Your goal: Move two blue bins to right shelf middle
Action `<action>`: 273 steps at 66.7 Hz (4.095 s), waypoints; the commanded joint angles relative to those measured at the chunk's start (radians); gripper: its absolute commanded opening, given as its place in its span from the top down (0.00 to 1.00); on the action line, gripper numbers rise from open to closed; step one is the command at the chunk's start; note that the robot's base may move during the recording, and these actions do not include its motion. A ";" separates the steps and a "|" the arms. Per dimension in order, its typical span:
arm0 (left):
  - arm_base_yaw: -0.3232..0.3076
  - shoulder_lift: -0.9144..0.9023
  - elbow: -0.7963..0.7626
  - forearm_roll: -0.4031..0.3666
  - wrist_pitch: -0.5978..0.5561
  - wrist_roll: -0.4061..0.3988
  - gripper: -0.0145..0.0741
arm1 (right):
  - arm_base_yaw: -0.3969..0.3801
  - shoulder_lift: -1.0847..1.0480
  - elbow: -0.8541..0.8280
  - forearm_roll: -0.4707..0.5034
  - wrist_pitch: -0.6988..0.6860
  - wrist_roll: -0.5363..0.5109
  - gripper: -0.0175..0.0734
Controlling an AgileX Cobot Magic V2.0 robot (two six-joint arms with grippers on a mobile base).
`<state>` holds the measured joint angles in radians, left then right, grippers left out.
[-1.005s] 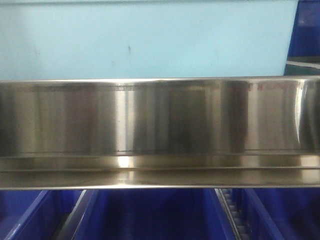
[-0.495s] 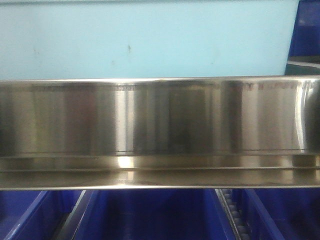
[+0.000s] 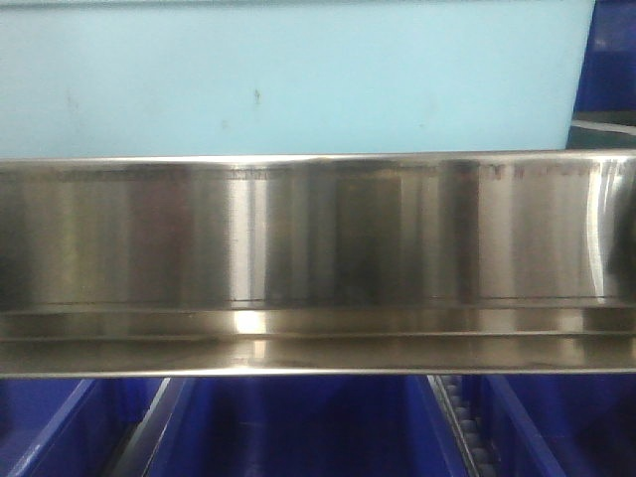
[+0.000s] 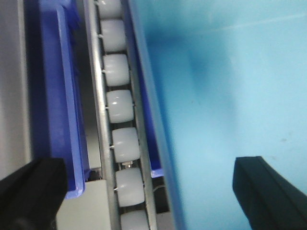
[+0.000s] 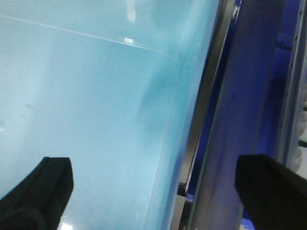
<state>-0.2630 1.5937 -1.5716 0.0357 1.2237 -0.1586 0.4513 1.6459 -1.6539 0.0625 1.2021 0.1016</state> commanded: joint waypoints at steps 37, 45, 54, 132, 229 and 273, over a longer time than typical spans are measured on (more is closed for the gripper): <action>-0.002 0.048 -0.007 -0.027 -0.003 -0.002 0.96 | -0.001 0.079 -0.009 -0.043 -0.018 0.007 0.98; -0.002 0.048 -0.007 -0.030 -0.003 -0.002 0.96 | -0.001 0.079 -0.009 -0.043 -0.014 0.007 0.98; -0.002 0.046 -0.007 -0.036 -0.003 -0.002 0.96 | -0.001 0.072 -0.009 -0.043 -0.012 0.022 0.98; -0.002 -0.094 -0.458 -0.057 -0.003 -0.002 0.96 | -0.001 -0.161 -0.300 -0.079 -0.135 0.023 0.98; -0.002 -0.094 -0.458 -0.051 -0.135 -0.002 0.96 | -0.001 -0.161 -0.300 -0.079 -0.283 0.023 0.98; -0.002 -0.094 -0.458 -0.051 -0.174 -0.002 0.96 | -0.001 -0.161 -0.300 -0.079 -0.298 0.023 0.98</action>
<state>-0.2630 1.5133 -2.0162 0.0193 1.1074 -0.1693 0.4495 1.5015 -1.9410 -0.0384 0.9578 0.1434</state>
